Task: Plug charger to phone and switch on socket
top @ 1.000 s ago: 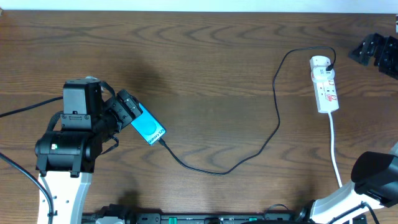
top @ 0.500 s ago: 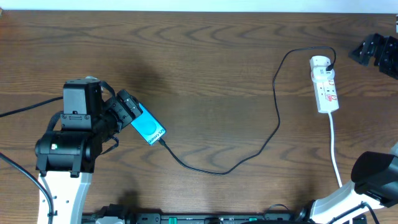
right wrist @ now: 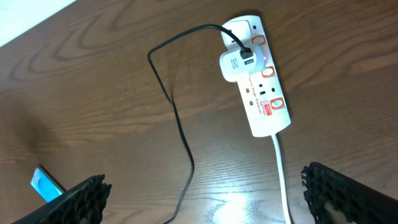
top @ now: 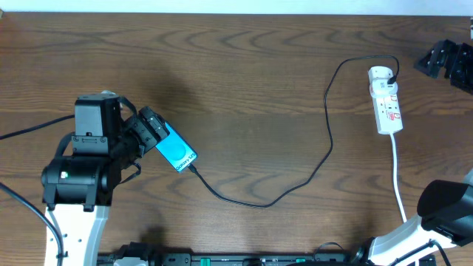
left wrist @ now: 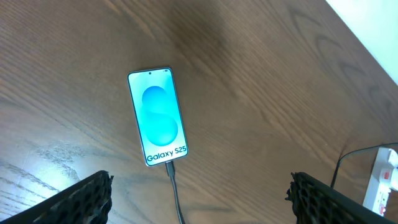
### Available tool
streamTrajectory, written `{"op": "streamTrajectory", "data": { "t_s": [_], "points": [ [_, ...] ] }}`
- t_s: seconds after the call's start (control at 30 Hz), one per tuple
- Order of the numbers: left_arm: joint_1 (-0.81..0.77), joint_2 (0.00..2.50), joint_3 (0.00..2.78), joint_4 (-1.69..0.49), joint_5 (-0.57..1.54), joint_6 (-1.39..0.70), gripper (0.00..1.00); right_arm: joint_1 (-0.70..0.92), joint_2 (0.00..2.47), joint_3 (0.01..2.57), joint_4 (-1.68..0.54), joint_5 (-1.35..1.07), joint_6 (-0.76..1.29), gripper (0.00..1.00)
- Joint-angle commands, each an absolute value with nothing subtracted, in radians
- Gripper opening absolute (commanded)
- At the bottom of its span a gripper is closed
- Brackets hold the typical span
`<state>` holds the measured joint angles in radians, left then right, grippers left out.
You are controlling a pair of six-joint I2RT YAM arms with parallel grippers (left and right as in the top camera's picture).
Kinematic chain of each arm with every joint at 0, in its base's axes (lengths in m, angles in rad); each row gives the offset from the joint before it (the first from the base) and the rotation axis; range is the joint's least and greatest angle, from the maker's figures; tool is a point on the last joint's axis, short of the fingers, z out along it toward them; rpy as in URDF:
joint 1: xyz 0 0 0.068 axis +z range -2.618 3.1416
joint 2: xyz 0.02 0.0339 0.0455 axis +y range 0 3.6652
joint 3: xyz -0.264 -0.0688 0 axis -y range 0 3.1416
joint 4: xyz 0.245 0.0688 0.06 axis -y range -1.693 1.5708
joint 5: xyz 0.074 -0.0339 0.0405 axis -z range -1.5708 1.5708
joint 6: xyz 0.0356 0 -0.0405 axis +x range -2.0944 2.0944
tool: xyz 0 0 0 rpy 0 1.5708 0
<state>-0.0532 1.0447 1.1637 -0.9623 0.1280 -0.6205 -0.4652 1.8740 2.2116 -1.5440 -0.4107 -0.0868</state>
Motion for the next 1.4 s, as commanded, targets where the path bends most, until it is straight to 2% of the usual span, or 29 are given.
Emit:
{"op": "streamTrajectory", "data": {
  "t_s": [0.0,0.23,0.4,0.57,0.7,1.0,1.13,1.37],
  "points": [
    [-0.052,0.991,1.187,-0.976,0.118,-0.599,0.91,-0.457,1.865,2.222,-1.545,-0.409,-0.079,0.99],
    [-0.052,0.846,1.155,-1.097,0.022,-0.576,0.91,-0.457,1.865,2.222,-1.545,-0.409,-0.079,0.99],
    [-0.052,0.661,1.014,-1.06,-0.06,-0.577,0.91,-0.457,1.865,2.222,-1.545,-0.41,-0.079,0.99],
    [-0.052,0.426,0.776,-0.87,-0.064,-0.594,0.91,-0.457,1.865,2.222,-1.545,-0.41,-0.079,0.99],
    [-0.051,0.243,0.561,-0.628,-0.064,-0.664,0.91,-0.457,1.865,2.222,-1.545,-0.41,-0.079,0.99],
    [-0.022,0.031,0.189,-0.07,-0.065,-0.72,0.91,-0.457,1.865,2.222,-1.545,-0.41,-0.079,0.99],
    [-0.016,0.001,0.119,0.006,-0.103,-0.72,0.91,-0.457,1.865,2.222,-1.545,-0.41,-0.079,0.99],
    [-0.016,0.001,0.101,-0.064,-0.152,-0.719,0.91,-0.457,1.865,2.222,-1.545,-0.409,-0.079,0.99]
  ]
}}
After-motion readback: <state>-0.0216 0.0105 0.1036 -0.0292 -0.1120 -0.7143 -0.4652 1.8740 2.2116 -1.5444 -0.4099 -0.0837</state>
